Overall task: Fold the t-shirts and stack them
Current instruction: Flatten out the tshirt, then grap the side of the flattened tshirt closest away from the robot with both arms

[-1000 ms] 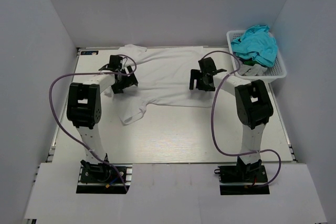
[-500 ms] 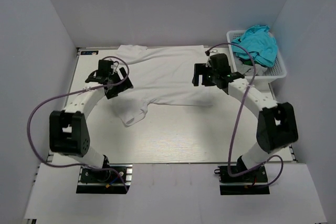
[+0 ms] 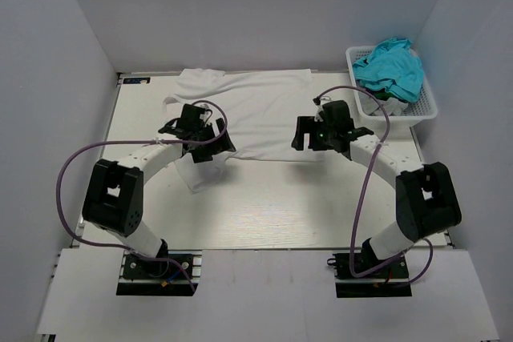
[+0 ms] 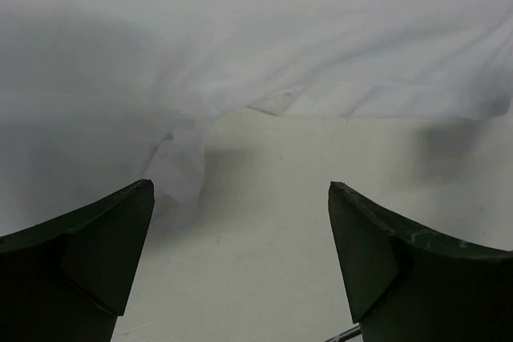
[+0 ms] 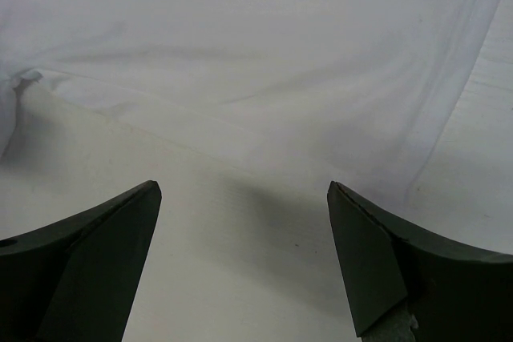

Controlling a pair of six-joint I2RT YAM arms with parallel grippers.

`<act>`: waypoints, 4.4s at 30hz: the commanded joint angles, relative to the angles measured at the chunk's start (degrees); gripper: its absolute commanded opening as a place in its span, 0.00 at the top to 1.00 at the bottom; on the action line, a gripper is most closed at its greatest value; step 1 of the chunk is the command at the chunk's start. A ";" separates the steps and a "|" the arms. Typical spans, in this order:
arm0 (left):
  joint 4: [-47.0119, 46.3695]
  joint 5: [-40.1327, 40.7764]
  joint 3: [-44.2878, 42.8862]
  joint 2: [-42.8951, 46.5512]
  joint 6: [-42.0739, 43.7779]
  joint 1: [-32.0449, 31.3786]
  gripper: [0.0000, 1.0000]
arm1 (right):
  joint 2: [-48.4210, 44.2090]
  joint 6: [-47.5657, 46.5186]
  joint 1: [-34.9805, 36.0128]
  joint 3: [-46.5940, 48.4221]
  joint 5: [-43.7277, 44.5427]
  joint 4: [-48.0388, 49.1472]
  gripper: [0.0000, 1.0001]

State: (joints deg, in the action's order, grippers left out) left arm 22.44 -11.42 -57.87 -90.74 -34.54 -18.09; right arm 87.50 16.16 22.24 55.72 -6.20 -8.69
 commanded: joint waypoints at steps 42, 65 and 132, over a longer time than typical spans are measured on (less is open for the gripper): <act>1.56 15.83 -10.26 -9.81 5.71 -22.25 0.00 | 14.71 3.44 -0.27 1.05 -2.15 3.68 0.10; 12.00 13.71 3.98 20.42 2.13 -26.91 0.00 | 4.53 1.32 -0.27 4.22 0.30 0.96 0.10; 24.32 26.01 17.62 19.72 -28.56 -16.37 1.00 | 2.85 18.29 -6.68 -8.96 13.49 -7.56 1.00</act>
State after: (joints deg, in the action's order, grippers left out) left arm 44.47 14.33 -38.00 -73.73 -63.44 -34.63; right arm 92.84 34.13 15.75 49.04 7.16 -12.49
